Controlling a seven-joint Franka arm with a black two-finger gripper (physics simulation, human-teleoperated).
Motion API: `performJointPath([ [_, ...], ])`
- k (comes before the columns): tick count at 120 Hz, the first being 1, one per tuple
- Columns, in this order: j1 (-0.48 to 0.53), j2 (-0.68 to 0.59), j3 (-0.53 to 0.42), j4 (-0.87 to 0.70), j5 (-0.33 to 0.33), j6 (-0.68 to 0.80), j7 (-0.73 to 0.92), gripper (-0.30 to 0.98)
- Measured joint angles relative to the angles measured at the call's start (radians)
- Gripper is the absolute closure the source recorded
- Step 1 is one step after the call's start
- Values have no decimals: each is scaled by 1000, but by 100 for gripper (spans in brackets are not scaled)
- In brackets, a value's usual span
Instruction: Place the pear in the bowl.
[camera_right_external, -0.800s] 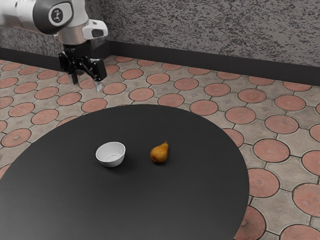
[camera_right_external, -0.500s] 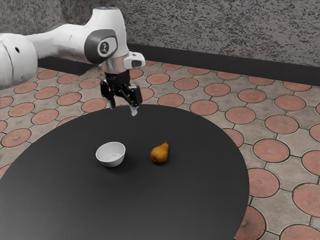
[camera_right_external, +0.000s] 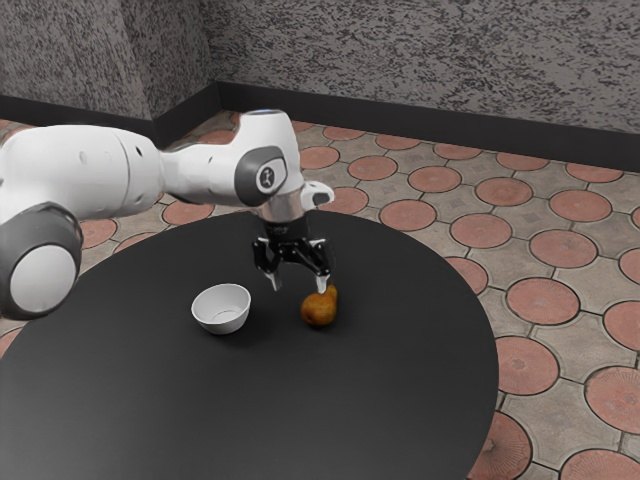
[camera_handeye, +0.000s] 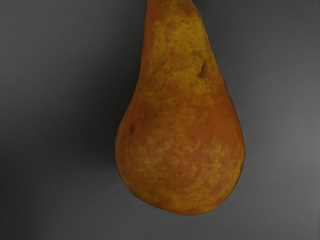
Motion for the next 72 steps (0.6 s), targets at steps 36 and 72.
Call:
performJointPath([
  [36, 2, 88, -23, 62, -5, 59, -81, 0],
  [72, 7, 121, -23, 78, 4, 75, -121, 0],
])
